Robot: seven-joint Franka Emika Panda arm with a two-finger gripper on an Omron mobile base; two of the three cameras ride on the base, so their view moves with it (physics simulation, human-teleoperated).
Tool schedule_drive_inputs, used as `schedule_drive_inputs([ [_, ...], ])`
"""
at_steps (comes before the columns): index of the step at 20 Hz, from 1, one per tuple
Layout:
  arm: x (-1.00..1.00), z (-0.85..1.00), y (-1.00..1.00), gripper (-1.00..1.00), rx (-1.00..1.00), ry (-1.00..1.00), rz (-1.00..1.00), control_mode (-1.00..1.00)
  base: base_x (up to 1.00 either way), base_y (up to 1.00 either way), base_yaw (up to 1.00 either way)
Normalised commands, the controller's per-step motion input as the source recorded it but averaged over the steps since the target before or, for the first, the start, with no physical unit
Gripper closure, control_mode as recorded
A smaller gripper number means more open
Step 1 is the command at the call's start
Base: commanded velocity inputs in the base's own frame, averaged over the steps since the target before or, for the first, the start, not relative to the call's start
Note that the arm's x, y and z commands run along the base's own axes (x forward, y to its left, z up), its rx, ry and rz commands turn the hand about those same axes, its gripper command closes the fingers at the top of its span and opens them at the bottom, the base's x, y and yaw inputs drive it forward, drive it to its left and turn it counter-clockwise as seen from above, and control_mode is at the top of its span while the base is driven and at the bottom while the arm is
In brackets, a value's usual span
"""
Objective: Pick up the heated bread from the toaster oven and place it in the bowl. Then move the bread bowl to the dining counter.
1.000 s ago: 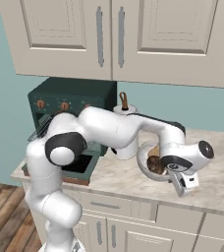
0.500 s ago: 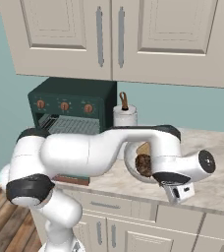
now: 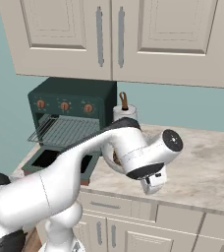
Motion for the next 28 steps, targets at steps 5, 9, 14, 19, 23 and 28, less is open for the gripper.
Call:
schedule_drive_inputs([
  [5,-0.02,0.43,0.50,1.00,0.00,0.00,-0.27,-1.00,0.00,0.00,0.00],
  [9,-0.13,0.35,0.33,1.00,0.00,-0.01,-0.32,-1.00,0.00,0.00,0.00],
  [14,0.01,0.25,0.32,1.00,0.00,0.01,-0.25,-1.00,0.00,0.00,0.00],
  [19,0.02,0.01,0.06,1.00,0.00,0.02,-0.04,-1.00,0.00,0.00,0.00],
  [23,0.00,0.00,0.00,1.00,0.00,0.00,0.00,-1.00,0.00,0.00,0.00],
  [28,0.00,0.00,0.00,1.00,0.00,0.00,0.00,1.00,-0.28,-0.07,0.05],
])
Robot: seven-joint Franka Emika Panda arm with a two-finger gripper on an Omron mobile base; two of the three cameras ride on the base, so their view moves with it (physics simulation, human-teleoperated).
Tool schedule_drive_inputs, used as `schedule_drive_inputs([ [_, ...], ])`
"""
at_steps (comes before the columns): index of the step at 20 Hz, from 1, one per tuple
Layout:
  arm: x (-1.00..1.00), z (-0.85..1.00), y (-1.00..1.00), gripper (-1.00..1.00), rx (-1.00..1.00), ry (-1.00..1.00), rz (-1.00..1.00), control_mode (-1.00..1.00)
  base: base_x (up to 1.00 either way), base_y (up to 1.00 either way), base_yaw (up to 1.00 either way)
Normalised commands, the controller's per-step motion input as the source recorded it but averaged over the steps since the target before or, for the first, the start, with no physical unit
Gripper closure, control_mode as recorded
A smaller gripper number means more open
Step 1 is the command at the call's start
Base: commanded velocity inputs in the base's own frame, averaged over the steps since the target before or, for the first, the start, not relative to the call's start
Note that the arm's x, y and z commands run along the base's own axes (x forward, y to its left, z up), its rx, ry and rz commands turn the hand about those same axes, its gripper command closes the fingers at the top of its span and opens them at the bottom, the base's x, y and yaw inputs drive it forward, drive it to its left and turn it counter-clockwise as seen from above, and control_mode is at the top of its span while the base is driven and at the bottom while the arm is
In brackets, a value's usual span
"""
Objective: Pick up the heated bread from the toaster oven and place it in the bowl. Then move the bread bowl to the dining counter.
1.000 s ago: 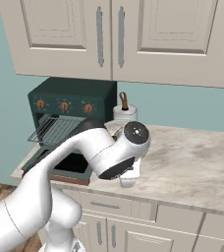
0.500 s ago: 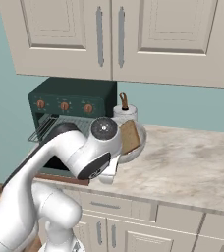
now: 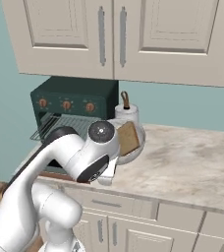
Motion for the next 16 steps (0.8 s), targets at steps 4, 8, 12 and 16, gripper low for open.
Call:
schedule_drive_inputs([
  [4,0.00,0.00,0.00,1.00,0.00,0.00,0.00,1.00,-0.84,-0.36,0.20],
  [8,0.00,0.00,0.00,1.00,0.00,0.00,0.00,1.00,-0.68,-0.81,0.18],
  [12,0.00,0.00,0.00,1.00,0.00,0.00,0.00,1.00,-0.29,-0.78,0.30],
  [16,0.00,0.00,0.00,1.00,0.00,0.00,0.00,1.00,-0.29,-0.29,0.73],
])
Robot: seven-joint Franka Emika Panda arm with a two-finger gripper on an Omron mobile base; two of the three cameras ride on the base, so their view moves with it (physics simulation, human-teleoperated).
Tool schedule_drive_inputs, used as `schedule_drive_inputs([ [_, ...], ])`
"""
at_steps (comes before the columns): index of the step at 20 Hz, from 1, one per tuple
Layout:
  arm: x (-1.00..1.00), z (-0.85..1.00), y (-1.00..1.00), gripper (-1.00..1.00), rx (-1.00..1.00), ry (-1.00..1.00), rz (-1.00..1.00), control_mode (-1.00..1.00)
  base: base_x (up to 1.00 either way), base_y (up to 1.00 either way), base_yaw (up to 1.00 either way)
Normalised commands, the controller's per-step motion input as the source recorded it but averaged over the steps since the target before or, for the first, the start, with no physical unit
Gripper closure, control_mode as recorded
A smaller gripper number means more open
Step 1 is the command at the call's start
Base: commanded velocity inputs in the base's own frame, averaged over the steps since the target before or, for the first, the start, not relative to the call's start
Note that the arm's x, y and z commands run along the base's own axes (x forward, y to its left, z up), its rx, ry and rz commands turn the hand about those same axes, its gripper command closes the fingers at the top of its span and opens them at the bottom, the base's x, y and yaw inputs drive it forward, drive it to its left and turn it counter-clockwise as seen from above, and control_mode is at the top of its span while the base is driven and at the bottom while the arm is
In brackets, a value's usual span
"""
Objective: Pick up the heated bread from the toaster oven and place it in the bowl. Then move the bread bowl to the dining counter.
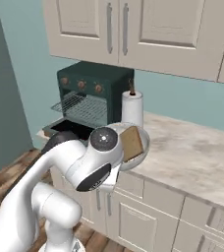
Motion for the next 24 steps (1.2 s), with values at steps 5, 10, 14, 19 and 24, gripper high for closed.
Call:
schedule_drive_inputs([
  [5,0.00,0.00,0.00,1.00,0.00,0.00,0.00,1.00,-0.12,-0.17,1.00],
  [10,0.00,0.00,0.00,1.00,0.00,0.00,0.00,1.00,-0.01,-0.05,1.00],
  [14,0.00,0.00,0.00,1.00,0.00,0.00,0.00,1.00,0.00,0.00,1.00],
  [19,0.00,0.00,0.00,1.00,0.00,0.00,0.00,1.00,0.00,0.00,1.00],
  [24,0.00,0.00,0.00,1.00,0.00,0.00,0.00,1.00,0.00,0.00,1.00],
])
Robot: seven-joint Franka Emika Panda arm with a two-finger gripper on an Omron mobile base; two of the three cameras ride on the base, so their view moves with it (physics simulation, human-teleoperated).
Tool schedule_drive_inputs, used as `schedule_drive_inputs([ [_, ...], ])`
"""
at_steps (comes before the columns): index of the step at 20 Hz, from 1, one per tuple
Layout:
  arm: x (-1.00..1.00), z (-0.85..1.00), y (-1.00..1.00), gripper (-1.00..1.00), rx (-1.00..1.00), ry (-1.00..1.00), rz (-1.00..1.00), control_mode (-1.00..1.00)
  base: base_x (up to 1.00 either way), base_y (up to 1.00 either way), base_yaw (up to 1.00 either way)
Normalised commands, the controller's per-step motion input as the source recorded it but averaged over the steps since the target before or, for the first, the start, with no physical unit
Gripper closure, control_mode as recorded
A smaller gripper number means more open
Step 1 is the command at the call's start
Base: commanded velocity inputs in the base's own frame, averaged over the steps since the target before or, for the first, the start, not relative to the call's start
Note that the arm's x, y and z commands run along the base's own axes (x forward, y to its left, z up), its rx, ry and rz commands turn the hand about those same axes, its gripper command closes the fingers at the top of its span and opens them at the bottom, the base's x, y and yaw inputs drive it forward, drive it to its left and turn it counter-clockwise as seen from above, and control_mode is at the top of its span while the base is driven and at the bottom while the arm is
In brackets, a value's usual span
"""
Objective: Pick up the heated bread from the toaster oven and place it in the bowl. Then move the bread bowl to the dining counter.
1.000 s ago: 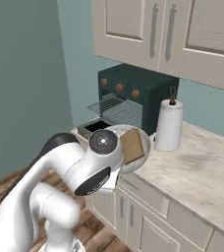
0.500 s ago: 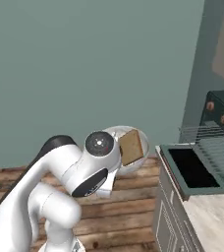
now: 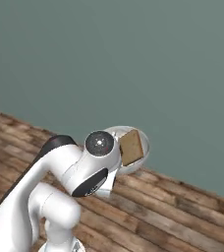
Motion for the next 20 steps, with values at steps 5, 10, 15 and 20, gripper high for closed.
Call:
schedule_drive_inputs([
  [5,0.00,0.00,0.00,1.00,0.00,0.00,0.00,1.00,0.00,0.00,1.00],
  [10,0.00,0.00,0.00,1.00,0.00,0.00,0.00,1.00,0.00,0.00,1.00],
  [15,0.00,0.00,0.00,1.00,0.00,0.00,0.00,1.00,0.00,0.00,0.98],
  [20,0.00,0.00,0.00,1.00,0.00,0.00,0.00,1.00,0.08,0.00,0.75],
])
